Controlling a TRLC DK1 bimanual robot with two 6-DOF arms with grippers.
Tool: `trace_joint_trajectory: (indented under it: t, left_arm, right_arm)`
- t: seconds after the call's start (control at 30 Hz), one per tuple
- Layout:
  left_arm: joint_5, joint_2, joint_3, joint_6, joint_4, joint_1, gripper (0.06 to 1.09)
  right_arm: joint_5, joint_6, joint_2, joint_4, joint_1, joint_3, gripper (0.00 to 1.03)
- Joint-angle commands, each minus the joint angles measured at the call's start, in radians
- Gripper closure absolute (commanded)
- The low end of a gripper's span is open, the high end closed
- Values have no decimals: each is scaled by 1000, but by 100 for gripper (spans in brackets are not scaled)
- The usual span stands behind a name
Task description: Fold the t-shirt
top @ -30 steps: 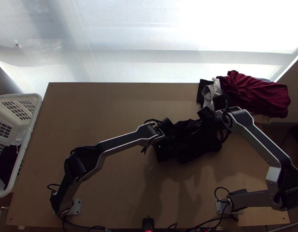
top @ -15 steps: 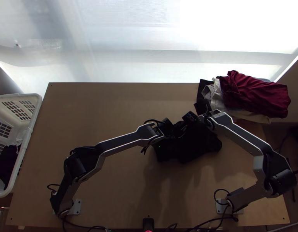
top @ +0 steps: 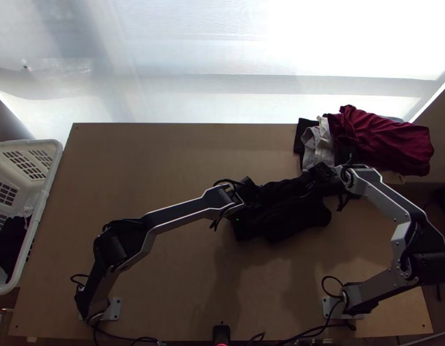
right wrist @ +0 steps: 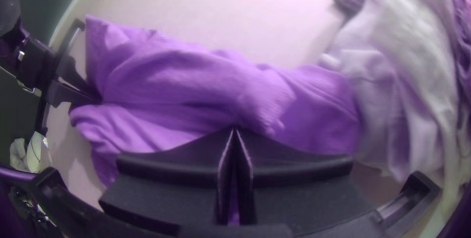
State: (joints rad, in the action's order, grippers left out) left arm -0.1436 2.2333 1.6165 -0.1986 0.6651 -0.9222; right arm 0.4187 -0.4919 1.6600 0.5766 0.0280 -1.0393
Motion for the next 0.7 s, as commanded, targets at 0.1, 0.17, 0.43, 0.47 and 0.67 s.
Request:
trace_joint_trajectory:
  t: [0.1,0.17,0.43,0.47,0.67]
  left_arm:
    - [1,-1,-1,1,62,-6,103]
    - [-1,-14,-3,2,65,-17,99]
    - [-44,-138,172,28,154,-23,10]
    - [-60,-155,206,30,176,-18,10]
    - [-140,-308,306,79,248,14,10]
  right_arm:
    - [-6,-151,-83,163,-323,-76,100]
    - [-6,-165,-141,216,-332,-76,100]
    - [-6,-134,-353,373,-309,-80,45]
    - [-6,-114,-371,385,-307,-77,33]
    - [-84,-122,-490,467,-163,-21,12]
